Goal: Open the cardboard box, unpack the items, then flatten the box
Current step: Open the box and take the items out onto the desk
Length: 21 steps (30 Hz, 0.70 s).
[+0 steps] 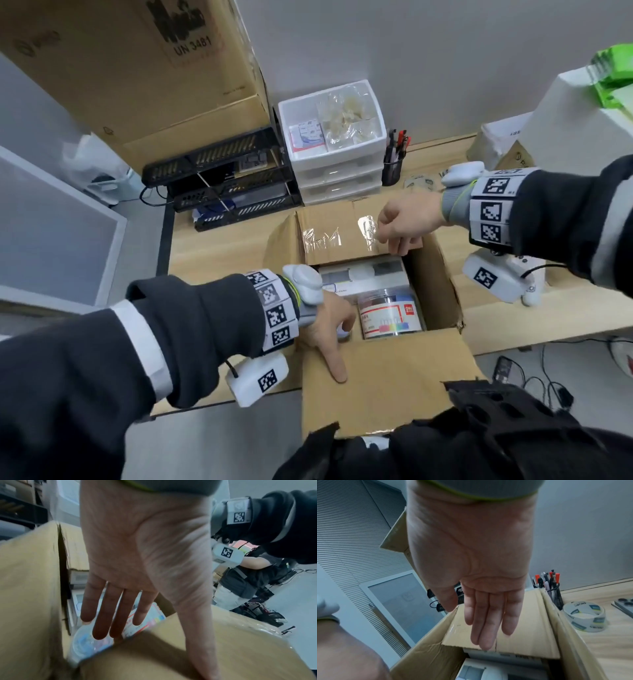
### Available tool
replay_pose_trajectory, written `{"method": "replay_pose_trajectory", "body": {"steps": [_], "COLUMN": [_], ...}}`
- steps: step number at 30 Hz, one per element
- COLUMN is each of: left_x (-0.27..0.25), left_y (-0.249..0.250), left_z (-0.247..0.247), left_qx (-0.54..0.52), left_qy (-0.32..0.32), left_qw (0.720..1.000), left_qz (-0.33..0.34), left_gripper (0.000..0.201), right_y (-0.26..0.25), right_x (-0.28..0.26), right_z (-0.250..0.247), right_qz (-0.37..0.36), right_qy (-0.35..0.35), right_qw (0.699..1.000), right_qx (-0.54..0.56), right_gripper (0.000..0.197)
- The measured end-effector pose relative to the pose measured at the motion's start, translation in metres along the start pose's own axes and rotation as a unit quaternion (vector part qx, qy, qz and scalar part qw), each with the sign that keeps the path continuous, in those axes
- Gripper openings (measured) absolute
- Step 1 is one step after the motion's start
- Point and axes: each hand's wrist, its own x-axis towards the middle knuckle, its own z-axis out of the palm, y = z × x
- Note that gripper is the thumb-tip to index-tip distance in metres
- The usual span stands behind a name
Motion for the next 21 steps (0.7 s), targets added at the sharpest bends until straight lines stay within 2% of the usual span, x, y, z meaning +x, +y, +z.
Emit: {"method": "replay_pose_trajectory", "body": {"steps": [6,10,13,14,16,17,19,21], "left_x": [0.019,0.029,0.04,0.042,0.045,0.044,0.04,0.038], "left_y": [-0.002,0.0,0.001,0.001,0.003,0.004,0.006,0.0], "left_z": [0.015,0.023,0.032,0.035,0.037,0.034,0.024,0.014], "left_qx": [-0.048,-0.002,0.041,0.034,0.022,0.023,0.029,-0.019], "left_qy": [0.003,0.022,0.049,0.067,0.089,0.079,0.018,0.006], "left_qw": [0.999,1.0,0.998,0.997,0.996,0.997,0.999,0.999], "left_qz": [-0.003,-0.014,-0.017,-0.017,-0.012,-0.011,-0.025,-0.033], "left_gripper": [0.069,0.055,0.017,0.011,0.015,0.02,0.03,0.051], "right_y": [0.009,0.018,0.024,0.026,0.027,0.026,0.021,0.016], "right_x": [0.009,0.015,0.021,0.023,0.025,0.023,0.018,0.01], "right_z": [0.025,0.031,0.033,0.033,0.034,0.033,0.031,0.027], "right_qz": [-0.013,-0.002,0.015,0.021,0.03,0.032,0.035,0.034], "right_qy": [-0.033,-0.049,-0.045,-0.04,-0.022,-0.019,-0.044,-0.084], "right_qw": [0.999,0.999,0.999,0.999,0.996,0.993,0.984,0.975], "right_qx": [0.0,-0.022,-0.026,-0.031,-0.077,-0.113,-0.171,-0.201], "right_gripper": [0.024,0.024,0.027,0.029,0.032,0.036,0.045,0.051]}}
